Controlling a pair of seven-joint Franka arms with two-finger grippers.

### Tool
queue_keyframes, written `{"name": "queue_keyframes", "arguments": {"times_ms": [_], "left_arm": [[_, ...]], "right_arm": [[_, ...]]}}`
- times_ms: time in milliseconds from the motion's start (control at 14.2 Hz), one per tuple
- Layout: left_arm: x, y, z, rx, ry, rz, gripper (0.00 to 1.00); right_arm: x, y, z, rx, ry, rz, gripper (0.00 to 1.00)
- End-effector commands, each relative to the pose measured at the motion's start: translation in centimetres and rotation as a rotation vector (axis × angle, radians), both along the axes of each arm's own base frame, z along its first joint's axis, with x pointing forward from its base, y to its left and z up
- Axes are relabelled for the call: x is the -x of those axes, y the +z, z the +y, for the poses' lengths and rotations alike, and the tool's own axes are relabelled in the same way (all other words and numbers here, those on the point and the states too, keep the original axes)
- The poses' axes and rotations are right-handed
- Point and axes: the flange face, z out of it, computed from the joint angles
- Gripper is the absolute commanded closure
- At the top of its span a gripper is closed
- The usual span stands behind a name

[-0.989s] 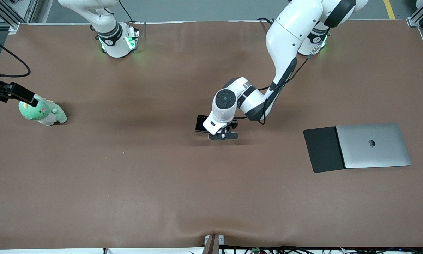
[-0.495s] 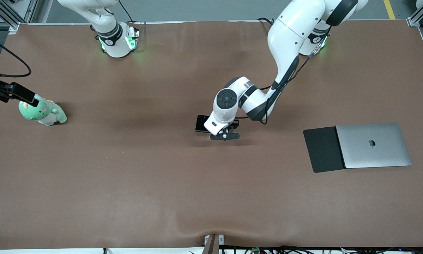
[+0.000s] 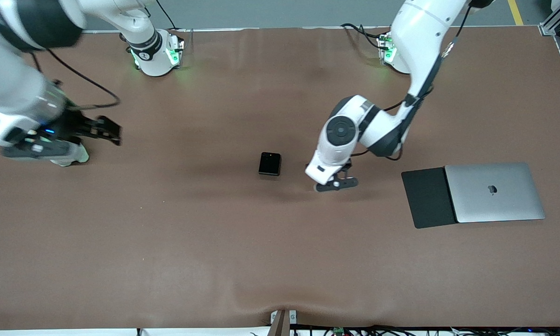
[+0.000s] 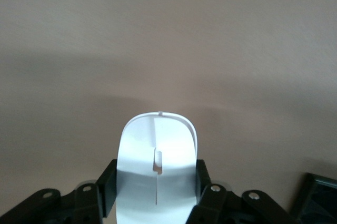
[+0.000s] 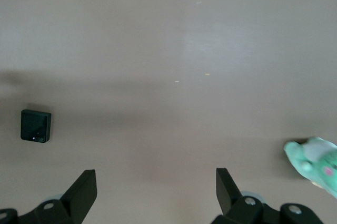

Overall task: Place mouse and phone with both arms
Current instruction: 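Carry the mouse to the pad while the right gripper reaches the phone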

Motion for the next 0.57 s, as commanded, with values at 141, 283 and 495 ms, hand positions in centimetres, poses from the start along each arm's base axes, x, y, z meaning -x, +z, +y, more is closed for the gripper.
{"name": "queue_keyframes", "arguments": {"times_ms": [141,283,495], "left_arm": [[-1.0,3.4,10.4,-0.033,-0.04,-0.014,0.74],[-1.8,4.0,13.9,-0.034,-0.053,-0.015,0.75],[-3.9,3.7,20.1,-0.03,-0.092,-0.005,0.75]], "right_arm": [[-1.9,-9.9,8.0,0.023,0.099,0.072,0.0],[-1.5,-13.9,11.2,-0.016,0.122,0.101,0.0],[0.2,-19.3,17.4,-0.029,0.038,0.114,0.0]]}}
